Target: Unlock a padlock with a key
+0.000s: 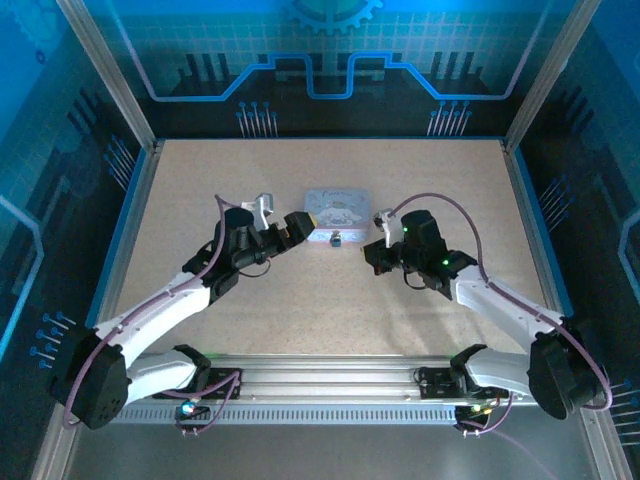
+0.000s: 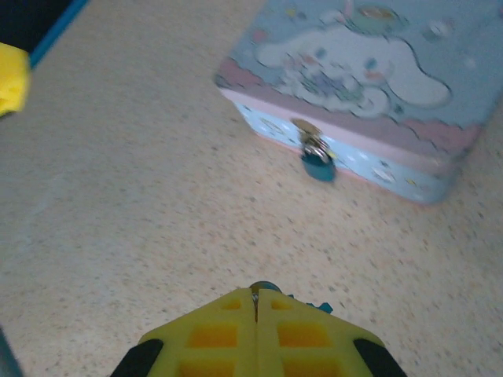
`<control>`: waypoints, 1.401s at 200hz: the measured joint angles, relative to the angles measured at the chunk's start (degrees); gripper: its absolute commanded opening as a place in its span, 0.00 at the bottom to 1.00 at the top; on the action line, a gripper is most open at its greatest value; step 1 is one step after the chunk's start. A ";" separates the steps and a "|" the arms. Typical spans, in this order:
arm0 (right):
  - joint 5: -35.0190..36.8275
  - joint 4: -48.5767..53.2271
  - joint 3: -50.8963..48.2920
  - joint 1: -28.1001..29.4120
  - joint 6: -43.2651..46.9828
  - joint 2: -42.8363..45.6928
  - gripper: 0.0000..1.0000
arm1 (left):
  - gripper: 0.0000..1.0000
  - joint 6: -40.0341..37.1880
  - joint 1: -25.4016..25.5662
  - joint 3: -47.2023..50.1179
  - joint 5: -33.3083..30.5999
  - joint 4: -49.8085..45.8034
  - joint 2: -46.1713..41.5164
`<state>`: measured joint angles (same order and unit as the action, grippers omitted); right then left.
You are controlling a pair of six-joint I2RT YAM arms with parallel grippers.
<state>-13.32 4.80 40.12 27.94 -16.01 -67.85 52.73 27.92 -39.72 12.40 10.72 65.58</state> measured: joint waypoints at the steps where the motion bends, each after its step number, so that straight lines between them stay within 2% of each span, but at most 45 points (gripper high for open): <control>1: -0.28 -0.07 0.02 0.00 0.24 0.13 0.00 | 0.98 0.15 0.00 -0.04 0.09 -0.02 0.00; 34: -6.43 -0.61 1.97 0.00 7.28 1.77 0.00 | 0.96 7.04 0.00 -4.96 4.48 -2.03 1.49; 60: -9.73 -0.33 5.25 1.22 16.04 3.50 0.00 | 0.90 10.49 0.00 -8.20 7.78 -3.67 1.88; 111: -12.39 1.81 8.57 6.21 35.28 7.08 0.00 | 0.75 16.15 0.00 -9.70 12.98 -5.75 2.16; 146: -12.61 5.51 13.49 8.48 44.09 5.44 0.00 | 0.69 18.38 0.33 -9.73 16.04 -5.31 3.74; 217: -13.11 9.94 18.21 10.05 52.11 1.33 0.00 | 0.55 20.90 2.36 -9.75 18.84 -1.90 6.14; 280: -13.11 11.21 18.51 10.10 53.79 0.35 0.00 | 0.40 20.87 2.75 -9.75 20.09 -0.55 6.60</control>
<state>-26.44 16.01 58.63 38.04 37.78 -67.51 73.60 30.68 -49.47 32.49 10.17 72.18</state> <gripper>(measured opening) 0.050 0.421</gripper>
